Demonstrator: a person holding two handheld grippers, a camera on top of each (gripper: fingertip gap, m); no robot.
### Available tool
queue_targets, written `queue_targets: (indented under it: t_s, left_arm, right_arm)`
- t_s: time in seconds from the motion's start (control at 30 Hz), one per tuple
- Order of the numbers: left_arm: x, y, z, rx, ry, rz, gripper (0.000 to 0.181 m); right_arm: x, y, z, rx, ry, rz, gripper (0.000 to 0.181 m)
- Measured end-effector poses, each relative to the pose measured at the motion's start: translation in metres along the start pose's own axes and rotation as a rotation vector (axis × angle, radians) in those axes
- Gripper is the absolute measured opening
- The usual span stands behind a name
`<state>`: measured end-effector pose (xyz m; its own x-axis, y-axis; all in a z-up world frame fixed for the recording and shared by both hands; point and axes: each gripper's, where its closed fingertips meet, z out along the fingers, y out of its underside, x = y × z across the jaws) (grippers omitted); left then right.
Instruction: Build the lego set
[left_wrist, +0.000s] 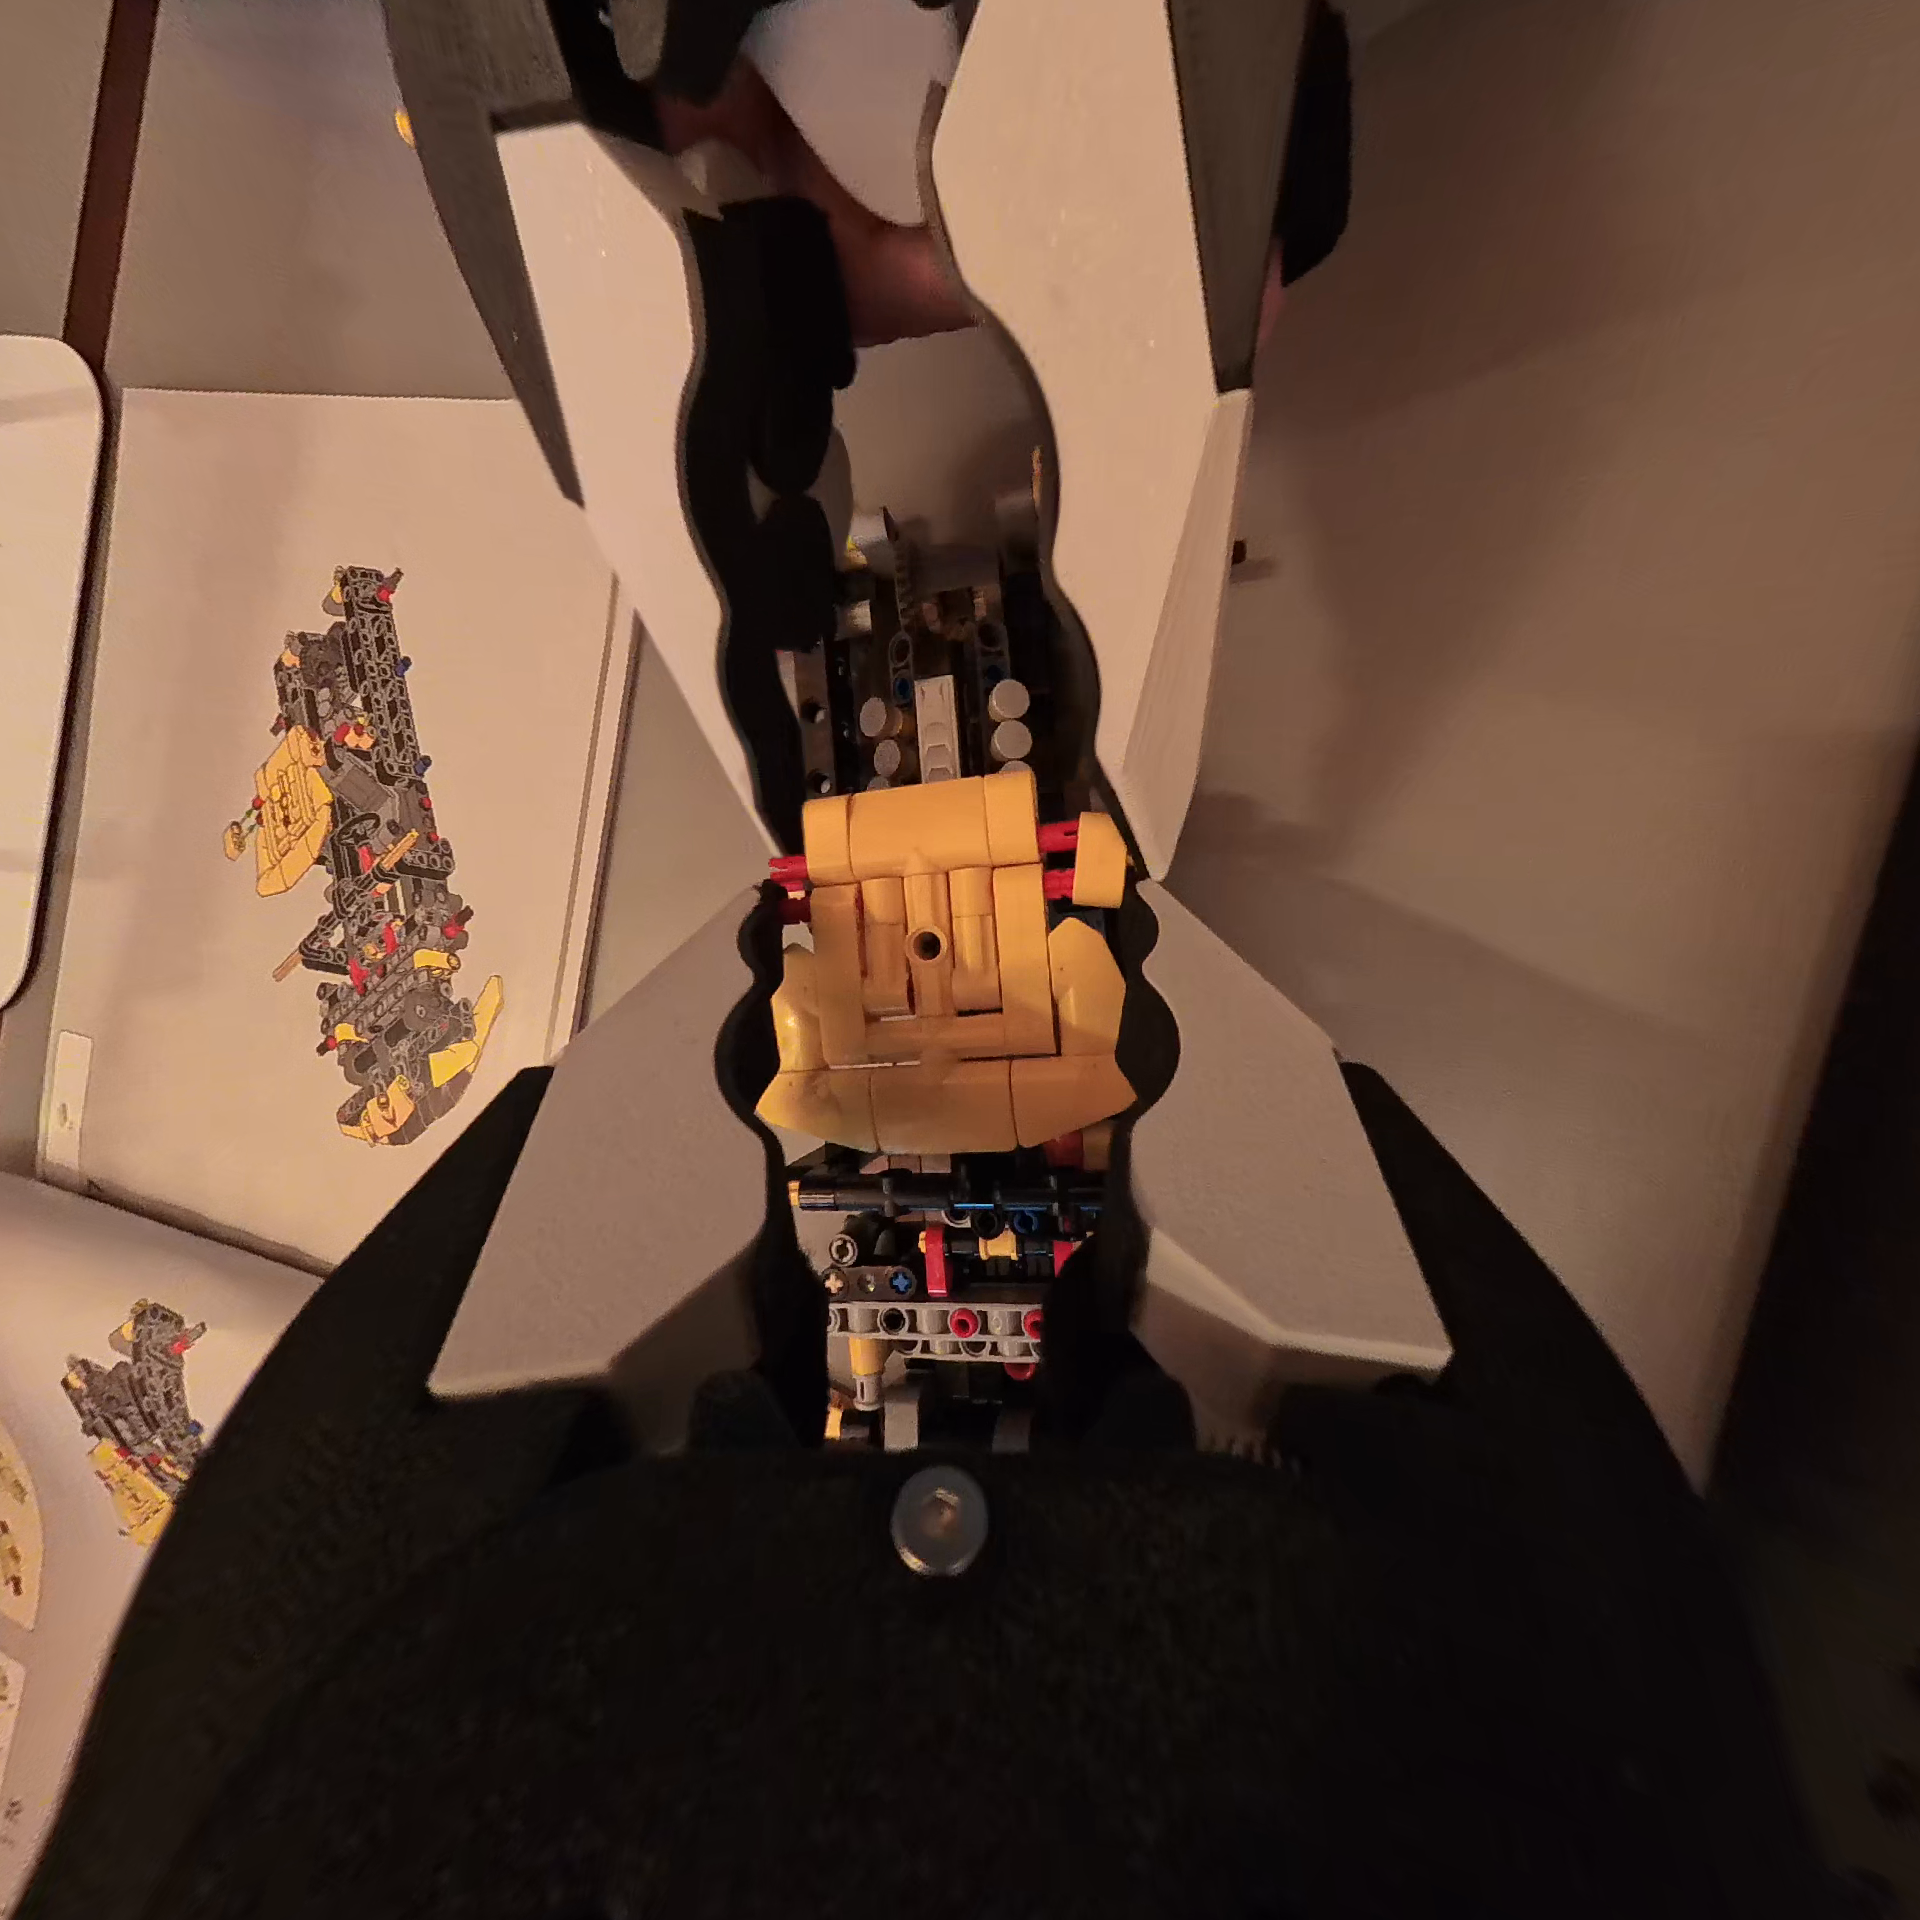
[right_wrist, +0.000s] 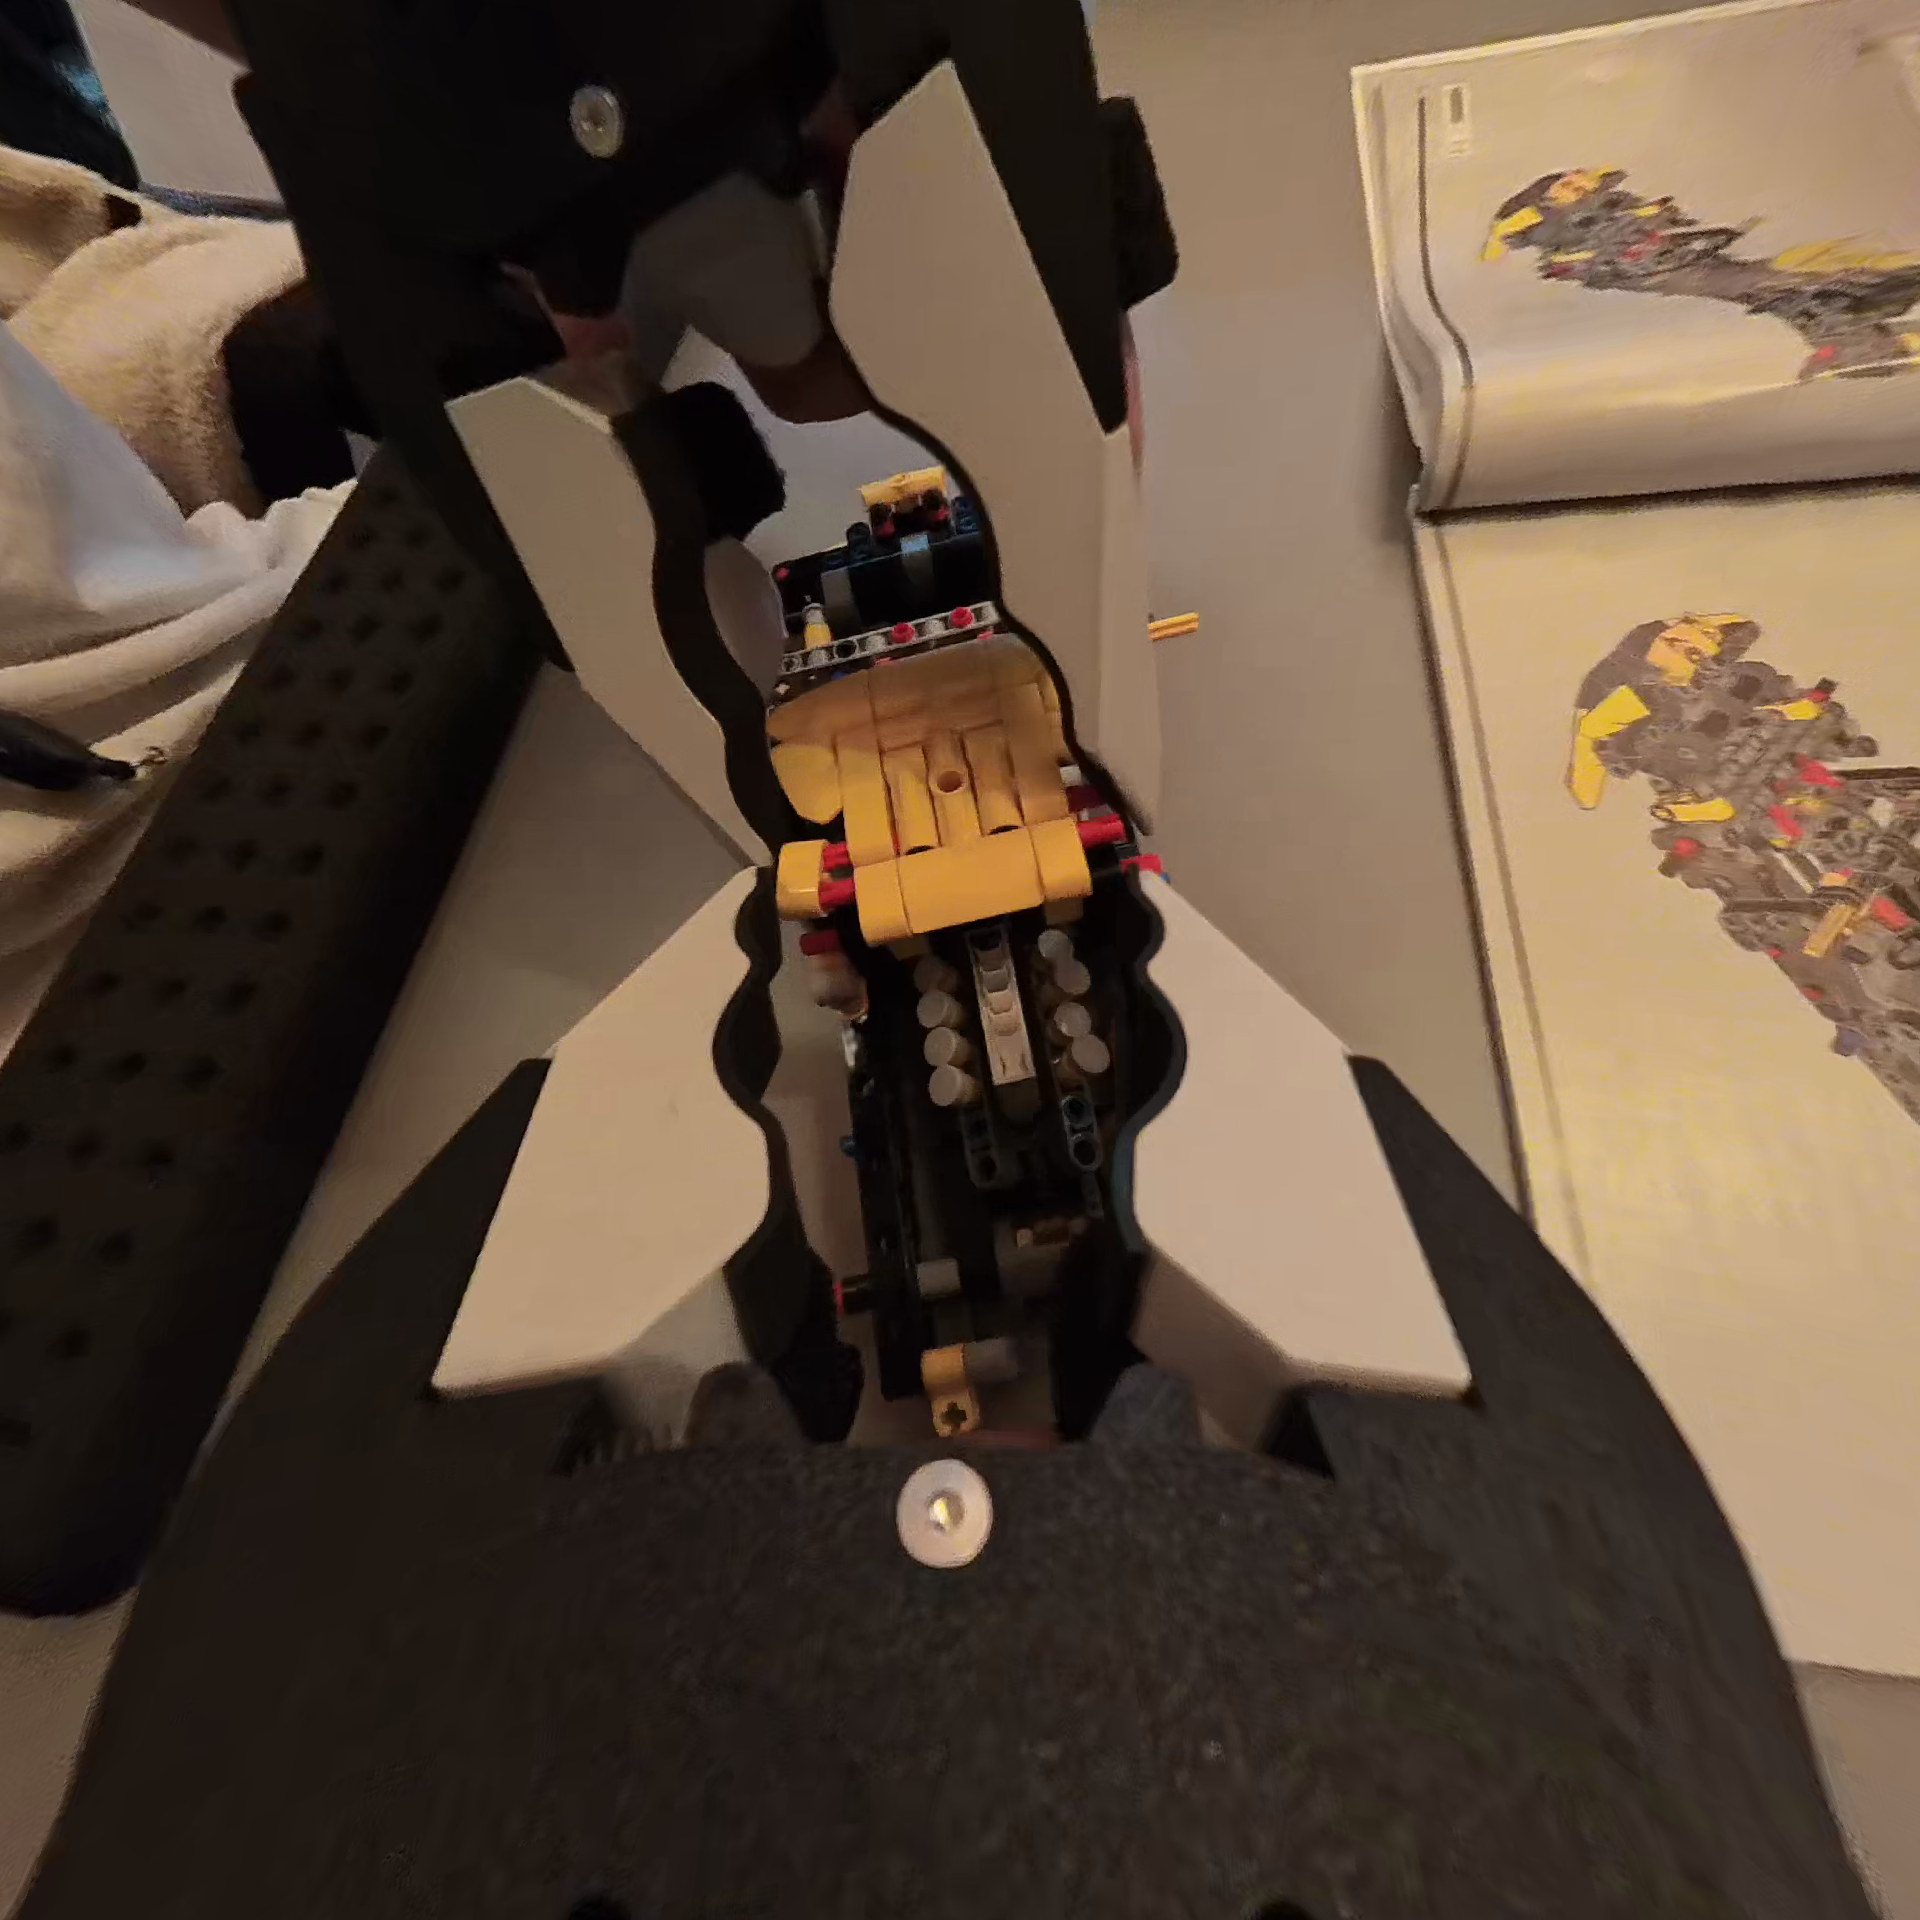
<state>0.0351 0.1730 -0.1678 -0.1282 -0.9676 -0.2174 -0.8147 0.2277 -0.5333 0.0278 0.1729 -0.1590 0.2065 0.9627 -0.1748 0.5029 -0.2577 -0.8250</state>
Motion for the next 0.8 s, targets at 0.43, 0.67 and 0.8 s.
queue_targets:
  t_s: [0.43, 0.67, 0.8]
  left_arm:
    - [0.0034, -0.0028, 0.0001, 0.003, 0.016, -0.017, 0.064]
    - [0.0023, -0.0028, 0.0004, 0.035, 0.013, -0.029, 0.065]
    - [0.003, -0.0039, 0.0004, 0.072, 0.005, -0.005, 0.065]
  right_arm:
    - [-0.0048, 0.0023, -0.0034, -0.047, -0.031, 0.017, 0.054]
    - [-0.0039, 0.0018, -0.0029, -0.028, -0.013, 0.024, 0.055]
    - [-0.0014, 0.0025, -0.0048, -0.036, 0.051, -0.019, 0.063]
